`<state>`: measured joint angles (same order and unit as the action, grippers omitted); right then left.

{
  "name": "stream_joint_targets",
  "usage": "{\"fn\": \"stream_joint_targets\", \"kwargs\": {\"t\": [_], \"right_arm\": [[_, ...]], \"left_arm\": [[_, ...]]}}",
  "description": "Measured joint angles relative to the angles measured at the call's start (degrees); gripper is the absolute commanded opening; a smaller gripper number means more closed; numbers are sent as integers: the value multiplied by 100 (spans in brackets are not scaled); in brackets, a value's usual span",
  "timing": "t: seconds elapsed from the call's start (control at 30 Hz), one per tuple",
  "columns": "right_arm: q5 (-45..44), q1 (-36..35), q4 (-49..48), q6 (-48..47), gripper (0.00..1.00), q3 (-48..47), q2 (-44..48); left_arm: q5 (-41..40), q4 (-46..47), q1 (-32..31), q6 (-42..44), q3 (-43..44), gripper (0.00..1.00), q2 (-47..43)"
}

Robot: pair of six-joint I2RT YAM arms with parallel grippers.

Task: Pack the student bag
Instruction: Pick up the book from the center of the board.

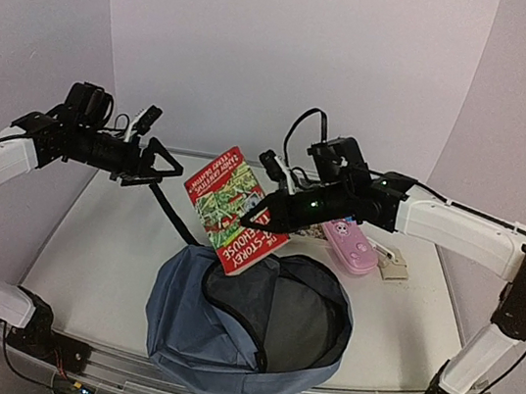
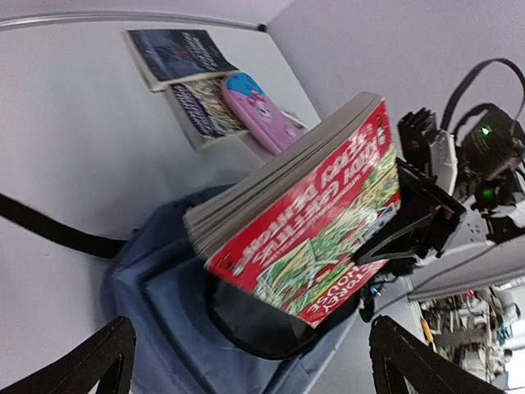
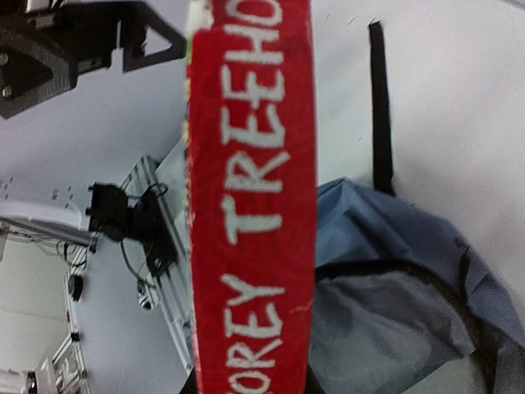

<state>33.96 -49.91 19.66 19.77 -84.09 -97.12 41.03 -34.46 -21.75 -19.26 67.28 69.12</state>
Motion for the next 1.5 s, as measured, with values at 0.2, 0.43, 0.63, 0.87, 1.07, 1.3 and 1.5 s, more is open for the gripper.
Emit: {"fn": "stream_joint_targets", "kwargs": {"t": [0.2, 0.43, 0.63, 0.87, 1.07, 1.3, 1.5], "right_arm": [[1040, -25, 357, -278, 0, 480, 355], [2045, -145, 455, -543, 0, 623, 365], [2464, -286, 444, -701, 0, 620, 337], [2510, -291, 444, -856, 0, 618, 218], [2546, -291, 444, -933, 0, 526, 164], [2553, -264, 556, -929, 27, 474, 164], [2514, -105, 347, -963, 85, 472, 210]], "left_arm": [[535, -5, -787, 222, 377, 100, 605], [872, -191, -1312, 342, 512, 100, 1109], [1437, -245, -1411, 315, 511, 74, 1152], [2060, -214, -1411, 300, 454, 54, 1152], [2214, -259, -1431, 294, 355, 49, 1152], [2451, -34, -1500, 227, 243, 0, 1112], [2075, 591, -1516, -171, -244, 0, 796]]}}
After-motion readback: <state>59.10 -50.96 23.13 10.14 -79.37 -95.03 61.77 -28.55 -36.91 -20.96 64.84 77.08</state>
